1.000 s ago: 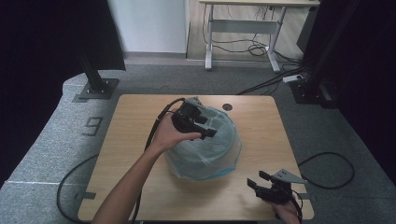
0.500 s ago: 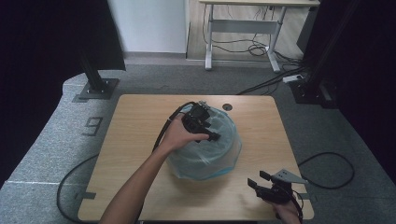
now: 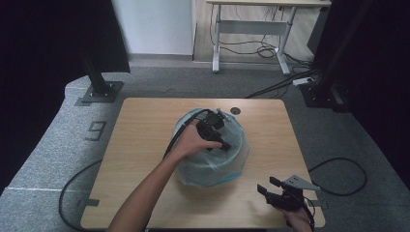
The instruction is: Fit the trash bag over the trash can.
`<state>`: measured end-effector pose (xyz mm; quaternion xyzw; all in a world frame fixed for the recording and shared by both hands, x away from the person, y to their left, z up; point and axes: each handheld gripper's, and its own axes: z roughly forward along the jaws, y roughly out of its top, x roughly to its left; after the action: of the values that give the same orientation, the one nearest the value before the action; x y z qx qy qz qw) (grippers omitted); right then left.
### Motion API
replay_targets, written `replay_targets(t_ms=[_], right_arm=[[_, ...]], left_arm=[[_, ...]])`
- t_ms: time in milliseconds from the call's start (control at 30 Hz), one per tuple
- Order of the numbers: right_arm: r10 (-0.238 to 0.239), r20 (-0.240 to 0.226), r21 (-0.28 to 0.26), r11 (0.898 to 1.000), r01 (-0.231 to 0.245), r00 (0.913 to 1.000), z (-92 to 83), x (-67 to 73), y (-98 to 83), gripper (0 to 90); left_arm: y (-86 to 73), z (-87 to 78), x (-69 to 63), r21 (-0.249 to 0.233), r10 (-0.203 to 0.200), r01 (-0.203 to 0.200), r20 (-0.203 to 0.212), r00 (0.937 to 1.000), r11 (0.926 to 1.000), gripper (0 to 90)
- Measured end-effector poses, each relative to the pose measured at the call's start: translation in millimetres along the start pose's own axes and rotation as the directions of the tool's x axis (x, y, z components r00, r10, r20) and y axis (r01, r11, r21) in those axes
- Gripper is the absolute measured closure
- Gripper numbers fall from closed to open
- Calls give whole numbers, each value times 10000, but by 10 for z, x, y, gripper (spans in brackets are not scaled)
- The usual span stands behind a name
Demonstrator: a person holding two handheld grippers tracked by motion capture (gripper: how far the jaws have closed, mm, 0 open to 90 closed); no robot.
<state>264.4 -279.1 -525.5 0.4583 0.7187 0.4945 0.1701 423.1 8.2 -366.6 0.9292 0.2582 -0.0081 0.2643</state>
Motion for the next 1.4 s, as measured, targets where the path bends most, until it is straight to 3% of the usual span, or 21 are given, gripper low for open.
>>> replay_targets(t_ms=[133,267,433,633,767,967,1133,1233,1400], right_arm=[[-15,-10,44,10000,15,10000,1,-4,-2,308],[-1,14,-4,10000,1,10000,-5,-14,0,308],[42,31,-12,10000,-42,10000,-16,-22,0,308],[8,17,31,10000,-8,10000,-6,-16,-3,308],[-4,6,97,10000,3,10000,3,-7,-5,308],[-72,-23,166,9998,73,10000,25,14,-7,309],[-49,-31,207,9998,50,10000,34,7,-15,309],[-55,-14,181,9998,55,10000,23,1,-14,313],[-62,-6,150,9999,62,10000,9,-10,-12,315]], left_arm=[[4,41,0,217,50,-50,4,10000,9998,366],[-3,-15,-18,-85,120,-118,162,9998,9999,366],[-63,-288,-45,-1160,239,-189,417,9988,9931,369],[-219,-589,-44,-1648,213,-187,143,9997,9862,370],[-368,-659,-25,-1477,105,-116,-83,9999,9890,377],[-475,-603,84,-925,-288,256,-332,9990,9954,414],[-469,-449,139,-125,-323,315,-622,9975,9994,422],[-452,-373,159,319,-330,349,-585,9977,9989,423],[-450,-345,159,361,-313,332,-516,9982,9988,422]])
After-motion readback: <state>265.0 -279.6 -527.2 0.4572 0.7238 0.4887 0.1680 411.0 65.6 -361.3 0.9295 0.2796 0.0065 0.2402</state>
